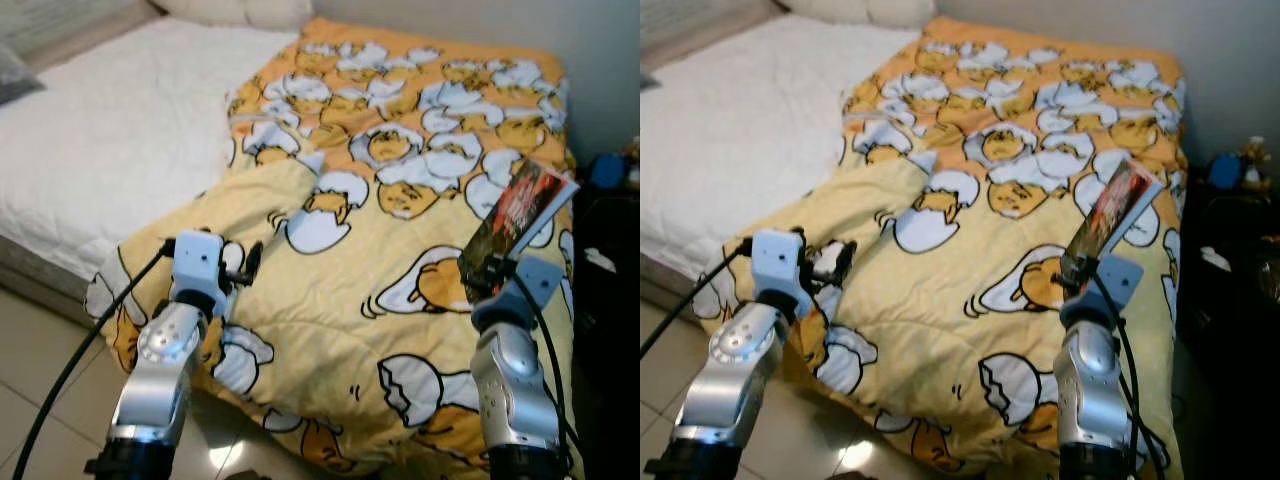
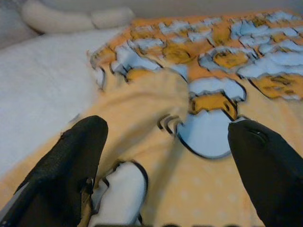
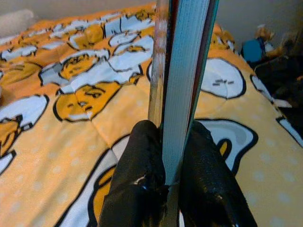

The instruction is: Clean up the room

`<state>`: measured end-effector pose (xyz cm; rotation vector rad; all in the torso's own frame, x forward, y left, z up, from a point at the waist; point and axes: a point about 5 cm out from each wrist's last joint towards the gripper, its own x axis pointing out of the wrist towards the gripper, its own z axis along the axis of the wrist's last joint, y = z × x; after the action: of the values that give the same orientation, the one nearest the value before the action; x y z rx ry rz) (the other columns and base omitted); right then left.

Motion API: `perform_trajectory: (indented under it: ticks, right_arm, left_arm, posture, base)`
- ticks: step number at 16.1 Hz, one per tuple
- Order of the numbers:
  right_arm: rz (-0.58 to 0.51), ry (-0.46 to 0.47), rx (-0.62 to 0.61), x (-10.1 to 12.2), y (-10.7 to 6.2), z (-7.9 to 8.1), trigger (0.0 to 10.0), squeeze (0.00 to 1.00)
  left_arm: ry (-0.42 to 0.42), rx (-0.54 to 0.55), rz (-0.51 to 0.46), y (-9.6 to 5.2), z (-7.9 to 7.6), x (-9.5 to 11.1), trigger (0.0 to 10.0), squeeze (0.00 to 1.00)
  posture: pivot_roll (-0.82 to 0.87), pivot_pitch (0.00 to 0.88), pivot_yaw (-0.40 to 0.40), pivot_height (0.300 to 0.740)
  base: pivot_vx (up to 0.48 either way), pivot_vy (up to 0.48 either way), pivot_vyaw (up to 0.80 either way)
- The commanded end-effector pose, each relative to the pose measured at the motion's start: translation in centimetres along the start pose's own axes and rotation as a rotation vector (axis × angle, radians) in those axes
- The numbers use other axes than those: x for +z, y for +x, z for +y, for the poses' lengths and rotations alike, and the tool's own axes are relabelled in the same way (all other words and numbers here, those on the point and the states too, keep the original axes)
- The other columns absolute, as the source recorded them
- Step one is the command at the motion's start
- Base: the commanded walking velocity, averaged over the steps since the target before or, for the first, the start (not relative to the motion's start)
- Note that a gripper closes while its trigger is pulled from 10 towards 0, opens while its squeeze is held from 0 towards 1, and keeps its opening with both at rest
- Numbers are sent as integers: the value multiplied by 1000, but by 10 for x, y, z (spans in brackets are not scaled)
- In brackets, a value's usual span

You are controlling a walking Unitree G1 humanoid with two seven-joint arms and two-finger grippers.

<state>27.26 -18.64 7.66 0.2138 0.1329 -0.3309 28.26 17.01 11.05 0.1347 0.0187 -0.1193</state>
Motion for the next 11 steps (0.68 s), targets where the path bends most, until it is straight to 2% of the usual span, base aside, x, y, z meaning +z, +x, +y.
perform_trajectory:
  ticks: [1, 3, 4, 6, 9, 10, 11]
  right_arm:
    - [-10, 60, 45, 1, -4, 19, 10000, 0]
    - [-24, 39, 7, 3, -4, 19, 10000, 0]
    - [-8, 27, 5, 2, -3, 18, 10000, 0]
    - [20, 25, 61, -1, -3, 21, 10000, 0]
    - [27, 16, 48, -1, -3, 18, 10000, 0]
    - [16, -26, 21, -2, -3, 15, 10000, 0]
    - [15, -12, 11, -2, -3, 14, 10000, 0]
  left_arm:
    - [30, 28, -17, 1, 5, 1, 10000, 251]
    - [45, 9, 8, 1, 9, -1, 10000, 200]
    - [50, -24, 28, 0, 9, -2, 10000, 98]
    - [45, -41, 43, 0, 8, -5, 10000, 82]
    - [33, -54, 46, 0, 6, -5, 10000, 82]
    - [34, -55, 44, 1, 5, -5, 10000, 90]
    - [35, -55, 44, 1, 6, -5, 10000, 90]
  posture:
    - [61, 0, 41, 740]
    - [66, 0, 37, 740]
    - [68, 0, 35, 740]
    - [68, 0, 32, 740]
    - [65, 0, 29, 740]
    - [62, 0, 28, 740]
    - [61, 0, 28, 740]
  base:
    - [0, 0, 0]
    - [0, 0, 0]
    - [0, 0, 0]
    - [0, 0, -800]
    - [0, 0, -800]
    - [0, 0, -800]
    - [0, 0, -800]
